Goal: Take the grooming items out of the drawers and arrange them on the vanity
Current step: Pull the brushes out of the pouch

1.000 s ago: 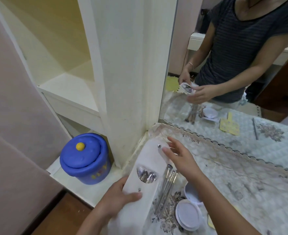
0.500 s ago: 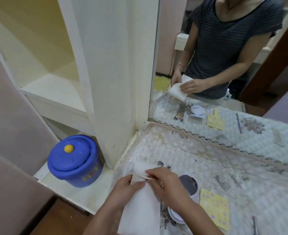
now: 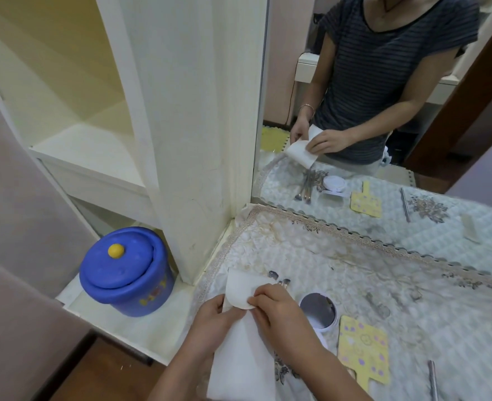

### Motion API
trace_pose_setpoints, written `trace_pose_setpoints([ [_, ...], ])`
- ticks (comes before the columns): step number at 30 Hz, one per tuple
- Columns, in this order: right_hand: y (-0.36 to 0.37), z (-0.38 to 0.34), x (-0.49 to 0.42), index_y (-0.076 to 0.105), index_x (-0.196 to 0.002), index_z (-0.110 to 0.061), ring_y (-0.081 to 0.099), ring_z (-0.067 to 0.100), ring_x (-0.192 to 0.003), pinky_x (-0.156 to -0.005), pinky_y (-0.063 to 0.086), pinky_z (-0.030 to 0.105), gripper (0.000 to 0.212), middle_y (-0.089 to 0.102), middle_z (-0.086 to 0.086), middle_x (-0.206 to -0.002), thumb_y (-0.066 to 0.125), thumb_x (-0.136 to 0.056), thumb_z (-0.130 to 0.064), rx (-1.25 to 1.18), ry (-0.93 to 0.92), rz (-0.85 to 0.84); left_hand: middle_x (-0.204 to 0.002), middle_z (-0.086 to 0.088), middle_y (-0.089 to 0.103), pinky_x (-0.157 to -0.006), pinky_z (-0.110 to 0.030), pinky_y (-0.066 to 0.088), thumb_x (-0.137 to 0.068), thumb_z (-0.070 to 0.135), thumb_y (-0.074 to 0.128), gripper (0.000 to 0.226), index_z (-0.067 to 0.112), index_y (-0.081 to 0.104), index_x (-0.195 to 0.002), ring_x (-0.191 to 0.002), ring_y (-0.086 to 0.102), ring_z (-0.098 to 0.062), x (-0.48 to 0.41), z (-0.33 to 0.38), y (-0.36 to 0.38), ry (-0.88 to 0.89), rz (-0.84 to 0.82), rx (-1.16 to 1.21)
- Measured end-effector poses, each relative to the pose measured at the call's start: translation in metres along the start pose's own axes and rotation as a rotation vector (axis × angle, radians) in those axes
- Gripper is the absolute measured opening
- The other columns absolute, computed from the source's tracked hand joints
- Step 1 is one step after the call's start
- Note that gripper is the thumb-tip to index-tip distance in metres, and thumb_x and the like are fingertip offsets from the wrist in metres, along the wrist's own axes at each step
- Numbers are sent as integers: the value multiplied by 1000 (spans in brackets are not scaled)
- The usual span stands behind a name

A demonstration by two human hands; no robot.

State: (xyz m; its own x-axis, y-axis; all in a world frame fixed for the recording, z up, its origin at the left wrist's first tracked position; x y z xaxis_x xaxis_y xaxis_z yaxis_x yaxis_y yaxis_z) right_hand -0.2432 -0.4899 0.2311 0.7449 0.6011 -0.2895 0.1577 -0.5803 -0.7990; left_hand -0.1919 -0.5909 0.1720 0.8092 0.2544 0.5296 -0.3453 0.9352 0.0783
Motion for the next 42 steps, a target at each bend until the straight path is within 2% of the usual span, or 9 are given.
trace_pose_setpoints([
  [4,1,-2,4,68,-85,-18,56,10,-81,-72,44,16,19,65,-6,-84,50,-80,-23,37,-61,-8,-64,-1,67,-59,-22,49,-80,9,58,16,13,67,-67,-62,63,-14,2,-1,0,-13,23,58],
  [7,3,-4,10,68,-93,-22,51,3,-93,-83,41,16,27,62,-11,-95,53,-85,-43,-80,-65,-55,-69,-4,71,-71,-36,51,-80,19,66,12,11,71,-73,-72,66,-24,0,-2,-2,8,68,31],
  [11,-3,27,15,52,-105,-37,38,-12,-115,-98,34,10,49,35,-24,-123,64,-63,-59,-579,450,30,-91,-10,75,-84,-47,55,-71,35,70,30,12,70,-91,-88,70,-29,-2,3,0,60,77,8],
  [15,24,36,23,57,-111,-10,68,22,-96,-90,53,42,46,70,3,-107,77,-72,-21,-1136,815,-151,-99,-7,74,-85,-49,54,-72,35,69,33,17,66,-100,-90,70,-26,-2,10,2,94,54,6],
  [23,34,32,20,70,-92,-13,71,21,-88,-81,56,36,13,76,8,-93,65,-81,-8,-1028,796,-142,-95,-8,75,-83,-46,56,-87,15,59,16,14,68,-99,-88,71,-26,-2,-1,-5,96,93,24],
  [30,50,40,16,69,-78,-21,70,17,-82,-81,55,39,15,75,2,-86,68,-70,-35,-767,859,-105,-95,-7,73,-74,-37,56,-86,15,60,15,12,64,-100,-85,70,-23,-17,3,-21,112,175,-85],
  [35,62,49,18,58,-107,-12,67,17,-88,-73,54,26,25,66,4,-95,62,-82,-12,-915,949,-144,-97,-2,70,-86,-46,53,-82,25,63,13,20,64,-95,-92,65,-22,-53,15,-28,137,175,-328],
  [38,57,54,28,56,-110,-9,60,8,-73,-54,48,9,26,60,3,-96,57,-84,-7,-880,945,-161,-104,-4,69,-87,-40,49,-80,21,64,21,15,65,-100,-98,63,-24,-72,13,-20,179,118,-484],
  [42,45,74,46,57,-102,-21,54,6,-79,-59,42,4,17,57,-1,-95,55,-87,-12,-837,974,-59,-114,-11,64,-92,-42,47,-79,18,60,38,9,56,-116,-105,58,-30,-80,4,-22,270,170,-688],
])
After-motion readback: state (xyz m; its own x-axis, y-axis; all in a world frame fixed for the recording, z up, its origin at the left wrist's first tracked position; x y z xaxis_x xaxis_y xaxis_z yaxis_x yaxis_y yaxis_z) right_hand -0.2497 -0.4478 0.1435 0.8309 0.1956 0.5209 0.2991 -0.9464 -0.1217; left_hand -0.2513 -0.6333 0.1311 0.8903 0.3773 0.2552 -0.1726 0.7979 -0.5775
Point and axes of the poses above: each hand's wrist, its own x-axis away from the middle knuckle, its own y-axis out of the palm, z = x × y, the point moved 9 cm from there along -x, towards the middle knuckle
